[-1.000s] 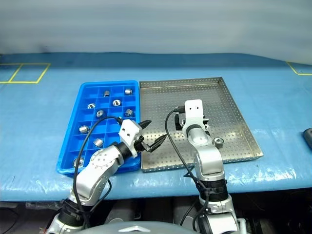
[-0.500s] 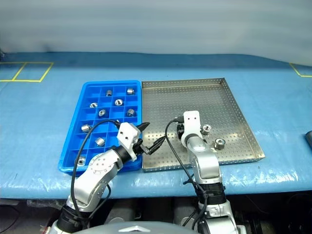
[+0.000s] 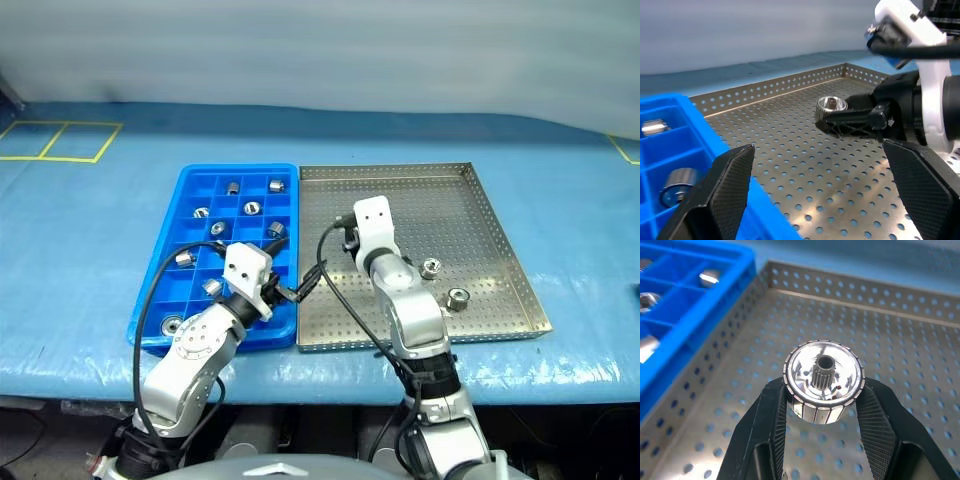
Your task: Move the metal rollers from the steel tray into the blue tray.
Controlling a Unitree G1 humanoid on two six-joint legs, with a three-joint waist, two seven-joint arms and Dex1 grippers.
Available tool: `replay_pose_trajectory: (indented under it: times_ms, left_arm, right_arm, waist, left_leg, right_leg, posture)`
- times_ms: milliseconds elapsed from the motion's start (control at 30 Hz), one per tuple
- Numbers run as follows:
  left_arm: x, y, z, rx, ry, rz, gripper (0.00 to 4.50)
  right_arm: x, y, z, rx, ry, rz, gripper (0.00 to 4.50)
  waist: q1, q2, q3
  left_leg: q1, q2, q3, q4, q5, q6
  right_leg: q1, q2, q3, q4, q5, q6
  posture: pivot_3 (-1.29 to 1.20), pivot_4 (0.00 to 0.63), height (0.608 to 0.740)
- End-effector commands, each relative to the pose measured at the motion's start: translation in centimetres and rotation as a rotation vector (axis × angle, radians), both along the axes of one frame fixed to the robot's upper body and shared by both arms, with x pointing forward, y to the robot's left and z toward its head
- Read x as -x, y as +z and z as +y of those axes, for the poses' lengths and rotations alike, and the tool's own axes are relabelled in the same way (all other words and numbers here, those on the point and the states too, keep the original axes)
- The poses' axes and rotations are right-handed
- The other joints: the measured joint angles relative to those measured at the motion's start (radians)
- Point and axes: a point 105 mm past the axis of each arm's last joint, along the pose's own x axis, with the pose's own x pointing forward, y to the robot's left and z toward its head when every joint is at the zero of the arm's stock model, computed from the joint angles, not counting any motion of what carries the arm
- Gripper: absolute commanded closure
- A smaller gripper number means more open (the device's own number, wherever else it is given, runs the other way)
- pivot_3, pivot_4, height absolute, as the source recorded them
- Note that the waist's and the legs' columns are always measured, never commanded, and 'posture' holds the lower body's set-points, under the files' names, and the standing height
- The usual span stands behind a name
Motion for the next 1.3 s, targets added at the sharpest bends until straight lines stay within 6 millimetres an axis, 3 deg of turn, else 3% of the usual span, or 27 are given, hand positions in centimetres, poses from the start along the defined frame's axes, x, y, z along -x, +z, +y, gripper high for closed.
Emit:
replay_pose_trajectory:
  times_ms: [33, 267, 433, 700, 1000, 1200, 1267, 1300]
  left_arm:
    - [0.6, 1.3, 1.1, 0.008, 0.061, -0.057, 0.0]
    - [1.6, 1.1, 3.0, -0.021, 0.173, -0.054, 0.0]
    - [2.3, 0.8, 3.5, -0.033, 0.204, -0.033, 0.0]
    - [2.5, 0.6, 3.2, -0.043, 0.184, -0.02, 0.0]
    - [2.6, 0.2, 2.7, -0.056, 0.137, -0.002, 0.0]
    - [2.6, 0.1, 2.1, -0.051, 0.094, 0.001, 0.0]
    - [2.4, 0.2, 1.7, -0.049, 0.066, -0.001, 0.0]
    - [2.3, 0.2, 1.5, -0.05, 0.053, -0.001, 0.0]
  right_arm:
    - [0.1, 2.9, 3.1, -0.014, 0.141, -0.096, 2.83]
    - [0.1, 2.9, 6.8, -0.018, 0.276, -0.091, 2.83]
    - [0.5, 2.2, 8.2, -0.029, 0.336, -0.068, 2.83]
    - [0.9, 1.0, 7.8, -0.018, 0.339, -0.033, 2.83]
    - [2.4, -1.6, 6.8, 0.002, 0.346, 0.047, 2.83]
    - [2.8, -0.6, 5.8, -0.021, 0.3, 0.022, 0.81]
    - [2.5, 0.6, 4.1, -0.06, 0.225, -0.008, 0.16]
    - [2.4, 1.0, 3.4, -0.072, 0.192, -0.019, 0.04]
  waist:
    - [0.01, 0.0, 0.0]
    - [0.084, 0.0, 0.0]
    - [0.131, 0.001, 0.001]
    - [0.203, 0.001, 0.001]
    - [0.246, 0.001, 0.0]
    - [0.256, 0.001, 0.0]
    - [0.254, 0.001, 0.0]
    - [0.254, 0.001, 0.0]
  left_leg:
    - [0.0, 0.0, 0.0, -0.001, 0.0, 0.0]
    - [-0.001, 0.0, -0.003, -0.003, 0.0, 0.0]
    - [-0.002, 0.001, -0.004, -0.003, 0.0, -0.001]
    - [-0.003, 0.001, -0.003, -0.004, -0.001, -0.004]
    - [-0.014, 0.0, 0.001, -0.004, -0.001, -0.007]
    - [-0.015, 0.0, 0.001, -0.003, -0.001, -0.007]
    - [-0.015, 0.0, 0.001, -0.002, -0.001, -0.007]
    - [-0.016, 0.0, 0.0, -0.001, -0.001, -0.007]
  right_leg:
    - [0.0, 0.0, 0.0, 0.0, 0.0, 0.0]
    - [0.0, 0.0, -0.003, -0.001, -0.002, -0.003]
    - [-0.001, -0.001, -0.006, -0.002, -0.003, -0.004]
    - [-0.003, -0.001, -0.007, -0.002, -0.003, -0.005]
    - [-0.015, 0.001, -0.008, -0.001, -0.003, -0.005]
    - [-0.015, 0.002, -0.01, -0.001, -0.004, -0.006]
    - [-0.015, 0.002, -0.01, -0.001, -0.004, -0.006]
    - [-0.015, 0.002, -0.01, -0.001, -0.004, -0.005]
  posture:
    - [0.34, 0.15, 0.74]
    - [0.47, 0.15, 0.74]
    - [0.5, 0.15, 0.74]
    - [0.49, 0.15, 0.74]
    - [0.45, 0.15, 0.74]
    - [0.42, 0.15, 0.74]
    - [0.37, 0.15, 0.74]
    - [0.37, 0.15, 0.74]
